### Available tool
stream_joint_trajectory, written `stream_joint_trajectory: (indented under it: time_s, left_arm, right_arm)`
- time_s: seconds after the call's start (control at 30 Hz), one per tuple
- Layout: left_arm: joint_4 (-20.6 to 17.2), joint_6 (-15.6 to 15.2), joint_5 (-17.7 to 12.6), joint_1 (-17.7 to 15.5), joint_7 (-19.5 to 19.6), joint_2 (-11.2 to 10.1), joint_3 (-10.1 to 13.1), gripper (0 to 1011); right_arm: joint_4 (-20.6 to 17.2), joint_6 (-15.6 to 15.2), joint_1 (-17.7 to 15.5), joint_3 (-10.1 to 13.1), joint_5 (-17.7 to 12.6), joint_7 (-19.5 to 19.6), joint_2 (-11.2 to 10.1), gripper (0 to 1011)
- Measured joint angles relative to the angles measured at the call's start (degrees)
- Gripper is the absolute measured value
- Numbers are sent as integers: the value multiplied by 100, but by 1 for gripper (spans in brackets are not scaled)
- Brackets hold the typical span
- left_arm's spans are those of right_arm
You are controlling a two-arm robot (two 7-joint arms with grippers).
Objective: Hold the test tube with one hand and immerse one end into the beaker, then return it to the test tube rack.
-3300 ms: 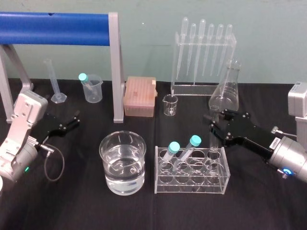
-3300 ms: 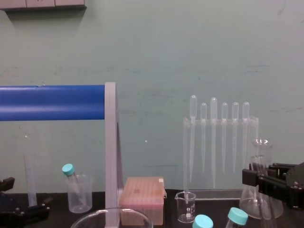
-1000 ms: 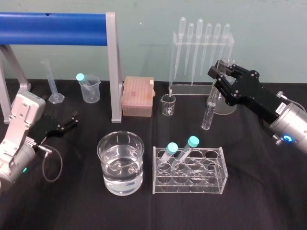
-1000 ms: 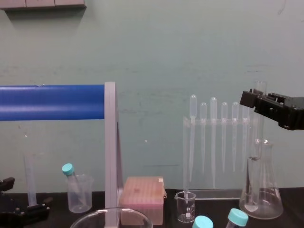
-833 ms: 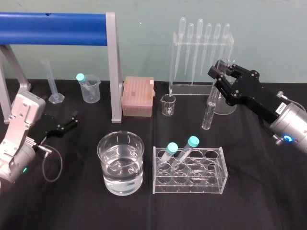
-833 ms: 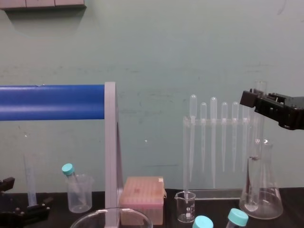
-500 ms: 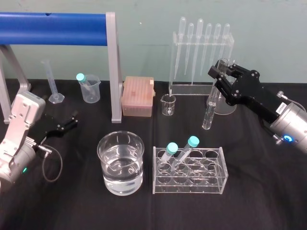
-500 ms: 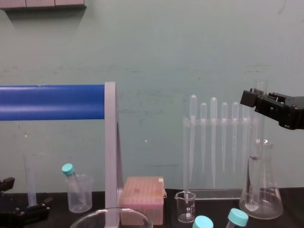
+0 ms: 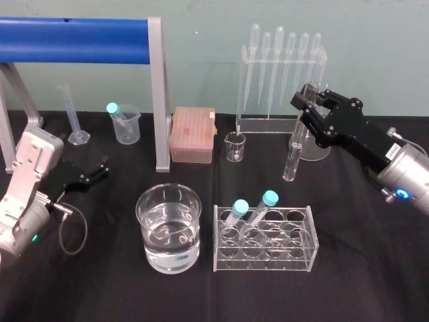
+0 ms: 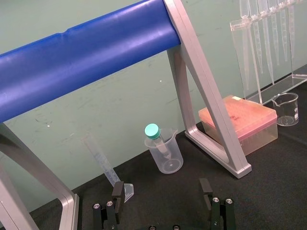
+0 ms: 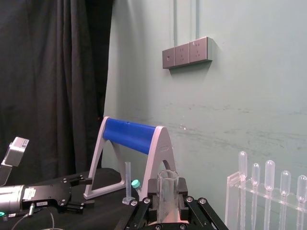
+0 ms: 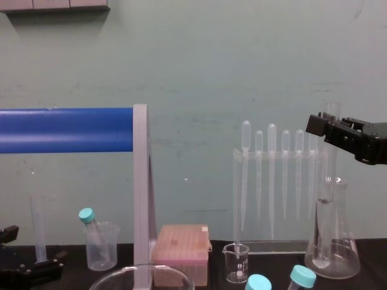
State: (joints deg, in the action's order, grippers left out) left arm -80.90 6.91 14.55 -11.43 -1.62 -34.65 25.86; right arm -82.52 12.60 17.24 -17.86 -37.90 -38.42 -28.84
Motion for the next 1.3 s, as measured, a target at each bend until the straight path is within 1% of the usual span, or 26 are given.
stream_joint_trajectory:
  time_s: [0.23, 0.43, 0.6, 0.7, 0.77, 0.8, 0.93, 1.03, 1.13, 1.3]
  left_arm:
    - [0, 0, 0, 0, 0, 0, 0, 1000]
    - [0, 0, 0, 0, 0, 0, 0, 1000]
    - [0, 0, 0, 0, 0, 0, 0, 1000]
    - [0, 0, 0, 0, 0, 0, 0, 1000]
    - [0, 0, 0, 0, 0, 0, 0, 1000]
    - [0, 0, 0, 0, 0, 0, 0, 1000]
    - [0, 0, 0, 0, 0, 0, 0, 1000]
    - [0, 0, 0, 0, 0, 0, 0, 1000]
    - [0, 0, 0, 0, 0, 0, 0, 1000]
    - [0, 0, 0, 0, 0, 0, 0, 1000]
  right_arm:
    - [4, -8, 15, -9, 0, -19, 2, 249]
    - [103, -54, 274, -148, -95, -315, 94, 249]
    - [214, -69, 527, -310, -205, -599, 193, 249]
    - [325, -89, 777, -490, -305, -865, 292, 249]
    - [376, -101, 884, -568, -345, -989, 339, 249]
    - [419, -110, 993, -661, -372, -1111, 391, 249]
    - [489, -137, 1195, -845, -420, -1344, 490, 249]
    - [559, -181, 1413, -1065, -512, -1654, 627, 248]
    - [569, -219, 1534, -1213, -594, -1853, 724, 248]
    - [503, -254, 1633, -1414, -720, -2082, 822, 248]
